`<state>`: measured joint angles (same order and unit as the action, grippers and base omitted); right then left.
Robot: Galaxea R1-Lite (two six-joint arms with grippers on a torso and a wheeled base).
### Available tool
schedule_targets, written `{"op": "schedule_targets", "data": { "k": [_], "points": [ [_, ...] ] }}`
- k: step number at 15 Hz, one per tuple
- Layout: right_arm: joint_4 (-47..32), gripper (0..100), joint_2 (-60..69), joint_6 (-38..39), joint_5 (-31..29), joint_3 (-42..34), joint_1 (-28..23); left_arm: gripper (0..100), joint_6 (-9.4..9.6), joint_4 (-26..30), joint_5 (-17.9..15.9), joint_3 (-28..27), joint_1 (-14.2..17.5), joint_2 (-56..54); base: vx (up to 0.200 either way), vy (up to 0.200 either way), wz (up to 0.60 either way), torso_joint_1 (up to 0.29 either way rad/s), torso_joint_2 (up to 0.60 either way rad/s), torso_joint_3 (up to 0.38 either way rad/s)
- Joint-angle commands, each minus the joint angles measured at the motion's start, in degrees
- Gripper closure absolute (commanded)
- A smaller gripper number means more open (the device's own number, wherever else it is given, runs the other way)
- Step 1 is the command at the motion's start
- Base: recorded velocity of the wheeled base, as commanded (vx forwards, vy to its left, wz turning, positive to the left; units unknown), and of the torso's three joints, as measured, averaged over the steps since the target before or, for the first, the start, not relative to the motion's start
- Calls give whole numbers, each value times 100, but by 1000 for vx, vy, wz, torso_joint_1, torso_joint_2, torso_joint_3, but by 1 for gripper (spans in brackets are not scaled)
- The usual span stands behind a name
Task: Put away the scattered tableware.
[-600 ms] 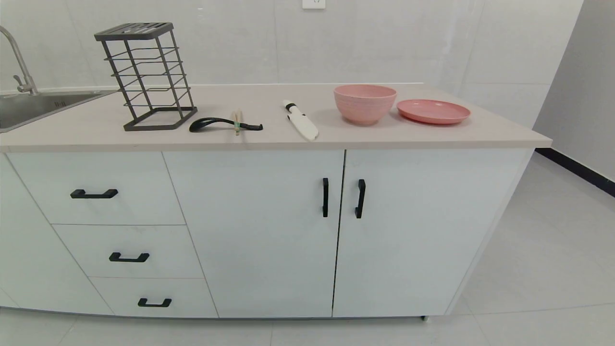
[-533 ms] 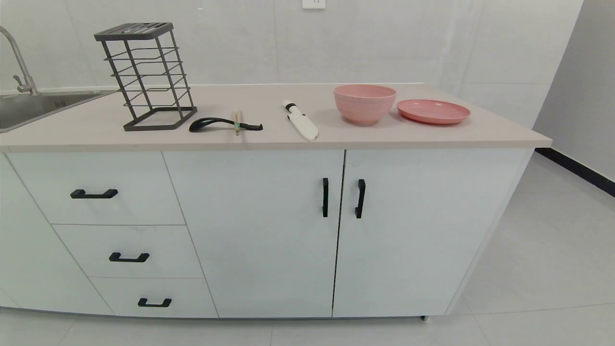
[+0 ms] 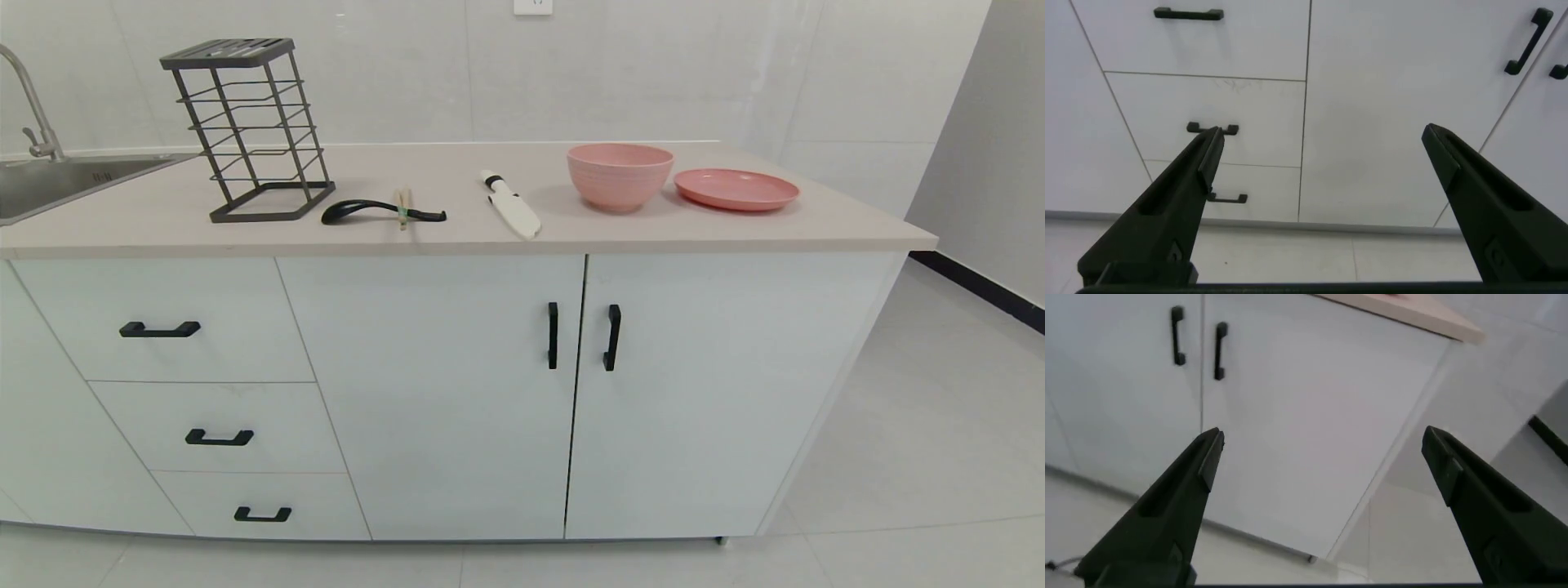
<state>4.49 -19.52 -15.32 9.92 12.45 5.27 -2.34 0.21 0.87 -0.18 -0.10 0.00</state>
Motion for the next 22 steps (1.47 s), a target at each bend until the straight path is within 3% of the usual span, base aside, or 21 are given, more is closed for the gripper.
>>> {"op": "schedule_targets", "data": {
  "k": [1, 3, 4, 5, 7, 11, 16, 19, 20, 22],
  "points": [
    [26, 0, -1414, -375, 511, 425, 449, 0, 32, 6, -7, 1, 1, 9, 0, 0, 0, 0, 0, 0],
    [52, 0, -2416, -639, 458, 882, 827, 0, 41, 6, -7, 1, 1, 9, 0, 0, 0, 0, 0, 0],
    [70, 0, -2794, -1008, 335, 997, 836, 0, 234, 14, -43, 1, 1, 9, 0, 0, 0, 0, 0, 0],
    [70, 0, -3120, -1377, 203, 1040, 915, 0, 296, 14, -95, 1, 1, 9, 0, 0, 0, 0, 0, 0],
    [263, 0, -3761, -1649, 194, 988, 1003, 0, 278, 6, -104, 1, 1, 9, 0, 0, 0, 0, 0, 0],
    [826, 0, -4579, -1632, 238, 1207, 1679, 0, 296, -3, -113, 1, 1, 9, 0, 0, 0, 0, 0, 0],
    [1573, 0, -5967, -1148, 537, 1445, 1644, 0, 287, -3, -113, 1, 1, 9, 0, 0, 0, 0, 0, 0],
    [2171, 0, -6987, -1008, 642, 1955, 1627, 0, 296, -3, -113, 9, 1, 9, 0, 0, 0, 0, 0, 0],
    [2496, 0, -7365, -1043, 1223, 2025, 1706, 0, 296, -3, -104, 9, 1, 9, 0, 0, 0, 0, 0, 0],
    [2847, 0, -7857, -1078, 1583, 2122, 1890, 0, 287, -3, -113, 1, 1, 9, 0, 0, 0, 0, 0, 0]
  ]
}}
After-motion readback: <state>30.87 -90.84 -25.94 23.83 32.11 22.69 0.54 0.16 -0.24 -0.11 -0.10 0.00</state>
